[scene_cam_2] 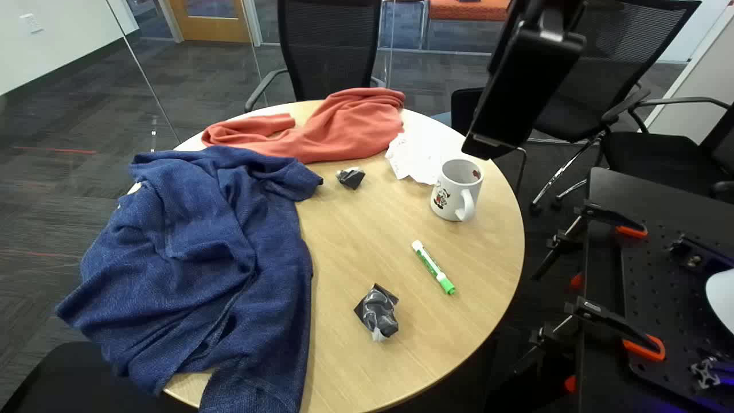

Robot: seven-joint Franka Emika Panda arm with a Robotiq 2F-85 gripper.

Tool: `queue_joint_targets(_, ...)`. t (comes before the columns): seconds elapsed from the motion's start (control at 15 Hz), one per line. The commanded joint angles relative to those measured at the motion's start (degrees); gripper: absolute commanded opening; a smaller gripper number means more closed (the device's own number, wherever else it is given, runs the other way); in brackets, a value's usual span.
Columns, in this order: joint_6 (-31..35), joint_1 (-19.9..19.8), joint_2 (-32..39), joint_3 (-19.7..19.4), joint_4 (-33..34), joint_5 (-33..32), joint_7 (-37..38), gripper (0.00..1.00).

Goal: Put the green marker inside the white mug

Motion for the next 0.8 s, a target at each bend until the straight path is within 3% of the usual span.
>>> queue_joint_targets(0.0,-0.29,2.02,0.33,-1.97,0.12,-0.99,0.73,1.0)
queue_joint_targets(0.73,1.43,0.98,3.55,-3.7,0.15,-0.3,4.32,1.0)
